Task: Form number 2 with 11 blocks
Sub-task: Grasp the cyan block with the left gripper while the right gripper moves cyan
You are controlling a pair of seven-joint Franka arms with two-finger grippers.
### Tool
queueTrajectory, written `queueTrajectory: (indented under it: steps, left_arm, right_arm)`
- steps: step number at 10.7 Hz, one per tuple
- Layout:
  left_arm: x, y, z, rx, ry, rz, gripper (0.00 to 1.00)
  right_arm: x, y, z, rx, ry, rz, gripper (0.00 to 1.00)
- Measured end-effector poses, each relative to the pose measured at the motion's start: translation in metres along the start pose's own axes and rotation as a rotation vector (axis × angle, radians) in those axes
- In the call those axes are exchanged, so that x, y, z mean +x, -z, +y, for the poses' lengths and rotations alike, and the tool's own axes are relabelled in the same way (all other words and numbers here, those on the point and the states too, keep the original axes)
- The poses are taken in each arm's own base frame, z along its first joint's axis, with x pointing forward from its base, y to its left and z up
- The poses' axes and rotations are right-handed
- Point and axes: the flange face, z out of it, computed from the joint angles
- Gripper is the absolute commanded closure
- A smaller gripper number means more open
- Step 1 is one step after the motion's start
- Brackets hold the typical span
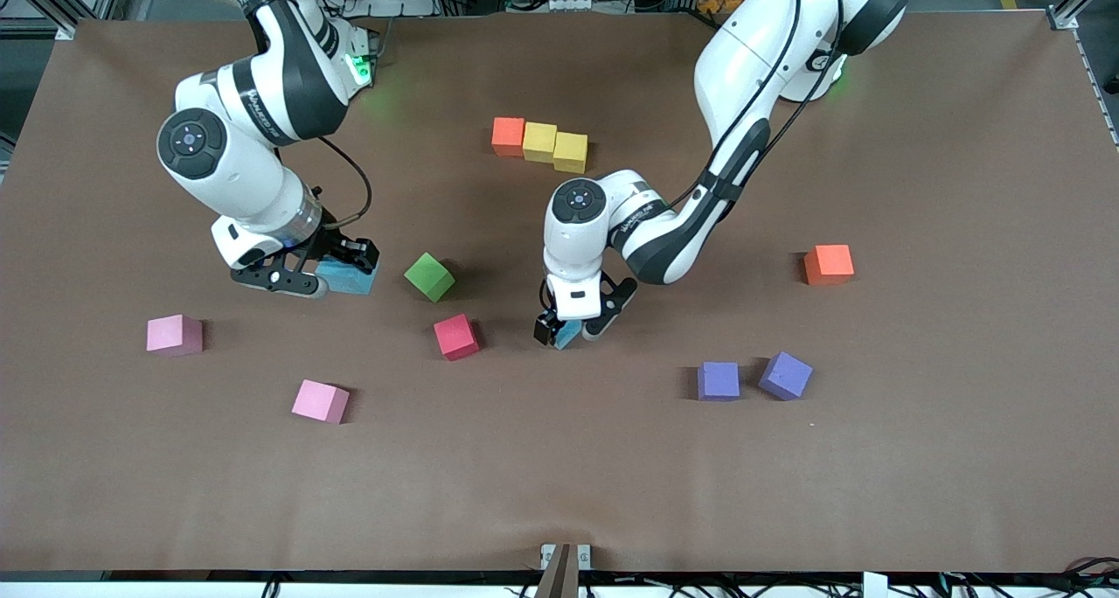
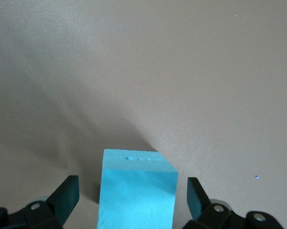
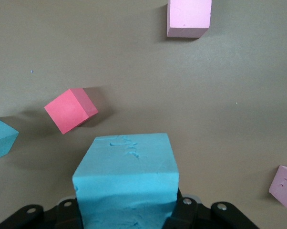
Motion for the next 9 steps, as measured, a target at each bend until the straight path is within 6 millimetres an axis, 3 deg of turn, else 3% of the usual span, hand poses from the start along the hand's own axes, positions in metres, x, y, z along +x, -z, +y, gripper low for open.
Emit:
queueTrajectory:
  steps: [6,7,8,9]
  left_arm:
    - [-0.004,-0.014,-0.002,0.0,-0.01,0.012,0.0]
    - [-0.007,-0.017,-0.003,-0.001,-0.019,0.023,0.4]
    - [-0.01,-0.018,-0.003,-0.001,-0.03,0.033,0.99]
    - [-0.012,-0.018,-0.003,-0.002,-0.05,0.037,1.0]
  right_arm:
    - [0.0,-0.001,0.0,-0.001,-0.001,-0.001,0.69]
    - [0.0,-0.001,0.0,-0.001,-0.001,-0.001,0.69]
    - [0.0,-0.001,0.0,-0.001,-0.001,-0.001,0.69]
    - [0.0,-0.001,0.0,-0.001,-0.001,-0.001,0.69]
